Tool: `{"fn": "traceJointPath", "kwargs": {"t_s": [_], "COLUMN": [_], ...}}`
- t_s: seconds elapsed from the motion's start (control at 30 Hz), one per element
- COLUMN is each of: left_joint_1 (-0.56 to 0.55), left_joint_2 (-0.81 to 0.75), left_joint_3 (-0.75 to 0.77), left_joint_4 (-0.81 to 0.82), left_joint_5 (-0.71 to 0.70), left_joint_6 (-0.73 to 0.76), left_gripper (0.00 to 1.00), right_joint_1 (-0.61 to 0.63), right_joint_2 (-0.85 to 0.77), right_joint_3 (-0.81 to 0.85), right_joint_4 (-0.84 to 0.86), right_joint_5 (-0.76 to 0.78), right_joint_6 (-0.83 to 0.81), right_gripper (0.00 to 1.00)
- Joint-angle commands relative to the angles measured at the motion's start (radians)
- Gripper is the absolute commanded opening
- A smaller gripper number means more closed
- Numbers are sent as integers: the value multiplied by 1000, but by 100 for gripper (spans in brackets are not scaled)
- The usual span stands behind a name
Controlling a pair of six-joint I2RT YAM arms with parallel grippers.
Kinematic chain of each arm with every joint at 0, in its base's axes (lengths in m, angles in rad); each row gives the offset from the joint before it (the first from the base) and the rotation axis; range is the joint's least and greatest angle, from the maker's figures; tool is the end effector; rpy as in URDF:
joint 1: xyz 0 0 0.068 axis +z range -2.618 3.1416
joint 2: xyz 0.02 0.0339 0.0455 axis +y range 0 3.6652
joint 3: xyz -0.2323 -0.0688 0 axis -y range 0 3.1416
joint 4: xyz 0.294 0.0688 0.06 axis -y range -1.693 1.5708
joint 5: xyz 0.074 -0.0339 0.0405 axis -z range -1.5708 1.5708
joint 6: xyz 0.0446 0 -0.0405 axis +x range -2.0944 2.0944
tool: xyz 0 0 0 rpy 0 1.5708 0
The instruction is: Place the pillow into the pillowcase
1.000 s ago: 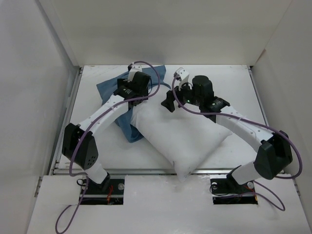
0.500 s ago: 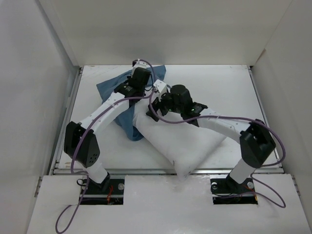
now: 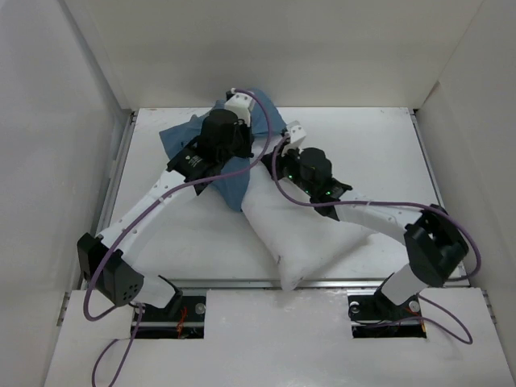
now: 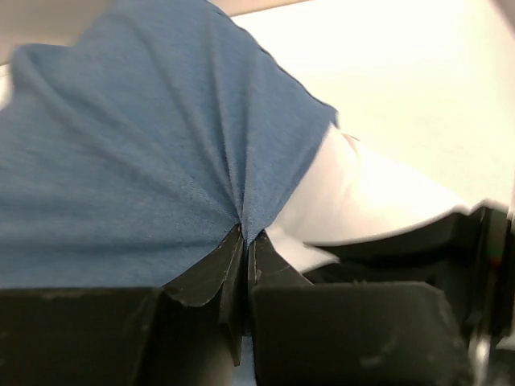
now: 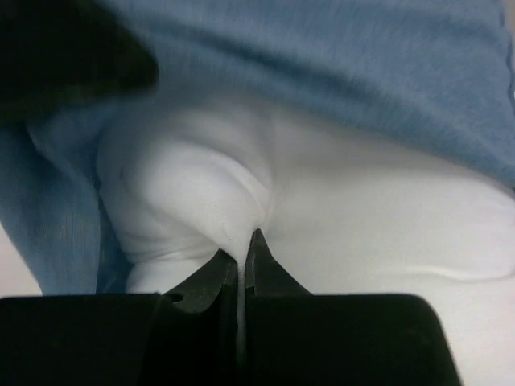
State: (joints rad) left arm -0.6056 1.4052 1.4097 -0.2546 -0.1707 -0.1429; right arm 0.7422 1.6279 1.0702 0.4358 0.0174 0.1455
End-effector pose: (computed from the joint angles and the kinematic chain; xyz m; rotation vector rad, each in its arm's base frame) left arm 0.3247 -0.2156 0.3748 0.3011 1.8083 -0.3737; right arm 0.3190 0.2915 0.2263 -0.4972 1.6623 0.6457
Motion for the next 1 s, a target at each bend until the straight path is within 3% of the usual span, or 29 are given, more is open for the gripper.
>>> {"fn": "traceJointPath", "kwargs": {"t_s": [0.0,0.2,0.37,0.43,0.53,0.67,0.9,0.93,0.97], "left_joint_1": [-81,-233,-310,-326,-335,-335,-344,-344,-344], "left_joint_2": [-43,5,-9,-37,-90,-130,-195,-195,-195], "left_joint_3": [69,106,-46,-125,-283,-447,-511,-511,-511], "left_joint_4": [103,101,184,175,175,187,126,126,114], "left_joint_5": [263,350,451,430,407,450,488,488,472], "left_joint_6": [35,23,-84,-113,-193,-305,-353,-362,-362], "left_gripper": [0,0,0,0,0,0,0,0,0], "right_joint_1": [-49,-58,-92,-125,-187,-266,-342,-354,-354], "right_joint_2": [-144,-129,-2,20,29,52,93,93,76], "right_joint_3": [-73,-148,13,2,17,27,13,1,-19], "right_joint_4": [361,682,586,612,481,420,359,359,350], "right_joint_5": [202,378,613,578,578,526,429,382,347], "right_joint_6": [121,256,347,414,540,577,602,589,576], "right_gripper": [0,0,0,0,0,0,0,4,20]}}
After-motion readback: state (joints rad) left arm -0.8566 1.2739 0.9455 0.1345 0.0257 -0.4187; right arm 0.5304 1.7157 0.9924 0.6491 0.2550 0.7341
